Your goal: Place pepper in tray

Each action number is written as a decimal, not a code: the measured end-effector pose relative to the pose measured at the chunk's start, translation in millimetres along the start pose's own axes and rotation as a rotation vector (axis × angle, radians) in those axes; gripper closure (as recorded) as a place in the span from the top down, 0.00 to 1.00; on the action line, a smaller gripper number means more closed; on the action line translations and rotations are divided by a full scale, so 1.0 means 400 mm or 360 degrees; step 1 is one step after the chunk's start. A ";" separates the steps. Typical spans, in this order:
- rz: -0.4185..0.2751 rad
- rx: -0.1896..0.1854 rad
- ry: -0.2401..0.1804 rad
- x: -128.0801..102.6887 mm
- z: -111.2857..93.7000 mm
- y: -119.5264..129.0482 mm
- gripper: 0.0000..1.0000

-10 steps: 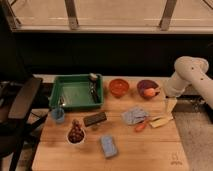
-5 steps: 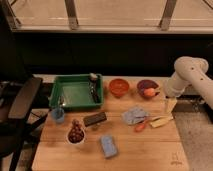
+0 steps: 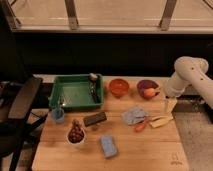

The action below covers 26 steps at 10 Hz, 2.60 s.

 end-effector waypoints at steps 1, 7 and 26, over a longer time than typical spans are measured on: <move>0.0000 0.0000 0.0000 0.000 0.000 0.000 0.80; 0.0000 0.0000 0.0000 0.000 0.000 0.000 0.80; -0.1102 -0.0086 -0.0139 -0.229 0.130 0.197 0.80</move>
